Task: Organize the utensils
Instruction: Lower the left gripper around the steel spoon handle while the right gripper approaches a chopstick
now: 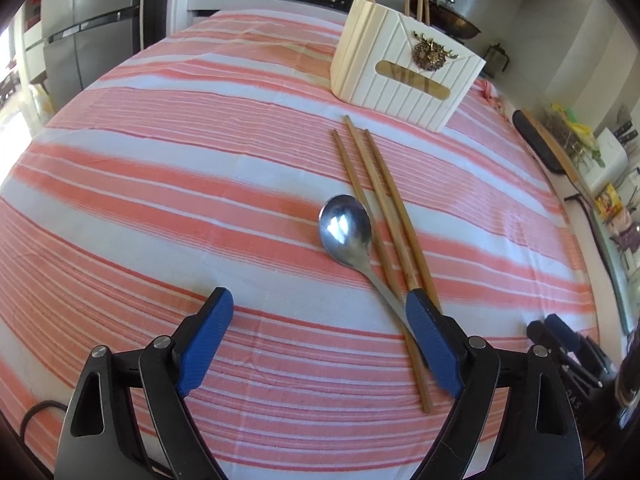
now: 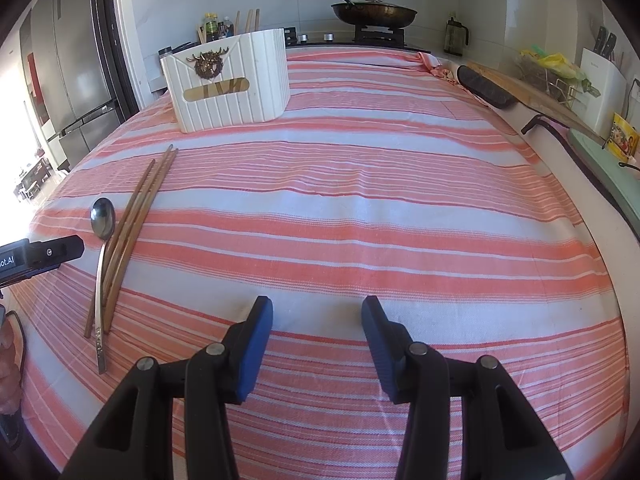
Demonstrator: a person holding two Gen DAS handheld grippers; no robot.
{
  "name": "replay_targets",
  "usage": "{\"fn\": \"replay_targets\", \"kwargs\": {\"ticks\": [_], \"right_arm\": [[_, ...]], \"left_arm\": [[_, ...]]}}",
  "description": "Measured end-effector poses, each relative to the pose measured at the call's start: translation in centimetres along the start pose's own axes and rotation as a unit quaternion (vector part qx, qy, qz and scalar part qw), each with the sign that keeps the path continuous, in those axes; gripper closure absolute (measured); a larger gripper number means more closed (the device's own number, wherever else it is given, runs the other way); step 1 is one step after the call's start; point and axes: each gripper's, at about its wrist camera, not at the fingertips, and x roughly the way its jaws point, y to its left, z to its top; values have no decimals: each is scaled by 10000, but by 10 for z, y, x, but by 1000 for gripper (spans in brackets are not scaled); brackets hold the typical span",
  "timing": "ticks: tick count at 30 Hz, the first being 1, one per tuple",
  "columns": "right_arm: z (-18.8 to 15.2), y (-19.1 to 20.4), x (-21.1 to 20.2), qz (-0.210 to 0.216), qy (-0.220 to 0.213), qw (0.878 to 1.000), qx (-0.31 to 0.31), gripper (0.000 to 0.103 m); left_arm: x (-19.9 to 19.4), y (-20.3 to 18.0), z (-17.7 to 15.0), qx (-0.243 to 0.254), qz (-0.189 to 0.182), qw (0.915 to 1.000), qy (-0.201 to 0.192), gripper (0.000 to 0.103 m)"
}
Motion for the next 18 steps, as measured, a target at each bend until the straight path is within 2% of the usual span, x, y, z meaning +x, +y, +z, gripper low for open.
{"fn": "replay_targets", "kwargs": {"ticks": [2,8,12,16,18], "right_arm": [[0,0,0,0,1,10000,-6,55],[0,1,0,28,-7,10000,22,55],[0,-1,-1,66,-21,10000,62,55],[-1,-2,-1,104,-32,9999,103,55],[-1,-2,-2,109,-36,9999,113,55]], "left_arm": [[3,-6,1,92,88,9999,-23,14],[20,-24,6,446,760,9961,-80,13],[19,-20,4,532,836,9951,-60,7],[18,-13,2,755,958,9925,63,8],[17,-12,2,849,902,9922,123,8]]}}
